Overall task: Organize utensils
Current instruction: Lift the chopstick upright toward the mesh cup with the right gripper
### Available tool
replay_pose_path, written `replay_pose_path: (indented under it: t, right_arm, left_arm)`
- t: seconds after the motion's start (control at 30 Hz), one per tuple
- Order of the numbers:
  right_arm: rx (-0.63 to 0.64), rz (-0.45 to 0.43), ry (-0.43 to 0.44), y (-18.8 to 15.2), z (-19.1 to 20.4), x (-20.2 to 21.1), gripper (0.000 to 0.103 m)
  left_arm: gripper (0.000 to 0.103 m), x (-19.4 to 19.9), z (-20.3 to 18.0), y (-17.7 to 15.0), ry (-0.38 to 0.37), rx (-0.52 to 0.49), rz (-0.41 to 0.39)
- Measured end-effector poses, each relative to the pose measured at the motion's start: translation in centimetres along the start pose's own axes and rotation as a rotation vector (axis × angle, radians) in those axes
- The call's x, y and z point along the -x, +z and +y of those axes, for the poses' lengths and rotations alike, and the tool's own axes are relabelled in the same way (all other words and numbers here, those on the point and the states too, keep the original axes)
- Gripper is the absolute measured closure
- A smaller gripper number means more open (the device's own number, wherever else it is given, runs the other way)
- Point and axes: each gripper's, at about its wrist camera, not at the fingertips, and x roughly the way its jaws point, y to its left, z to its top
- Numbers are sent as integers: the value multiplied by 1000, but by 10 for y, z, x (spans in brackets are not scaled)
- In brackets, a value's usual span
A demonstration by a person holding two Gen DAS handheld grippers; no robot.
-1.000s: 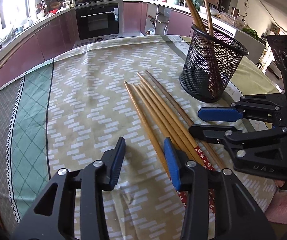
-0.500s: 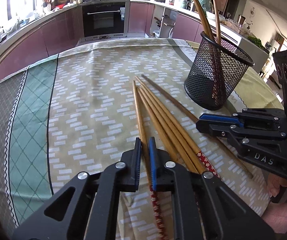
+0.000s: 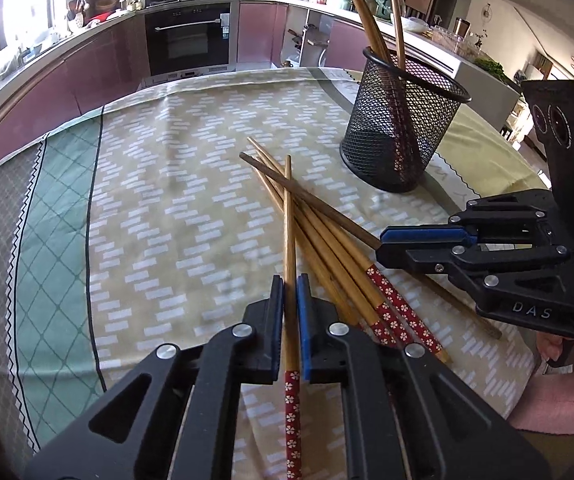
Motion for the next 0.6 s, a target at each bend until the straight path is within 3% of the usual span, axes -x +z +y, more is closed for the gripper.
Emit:
replay_pose_path:
  t: [0.4,0.47,0.53,0.6]
  right_arm:
    - [3,15,-37,13,0,-15,95]
    - [2,7,-31,12,0,-13,97]
    - [5,-8,-31,10,1,-8,97]
    - [8,-31,-27,10,1,1,97]
  left_arm:
    - [83,-13,3,17,9,-26,9]
    - [84,-15,4,19,12,-17,9]
    - [95,-15,4,21,19,-6,10]
    - [95,-13,6,21,12,14,7]
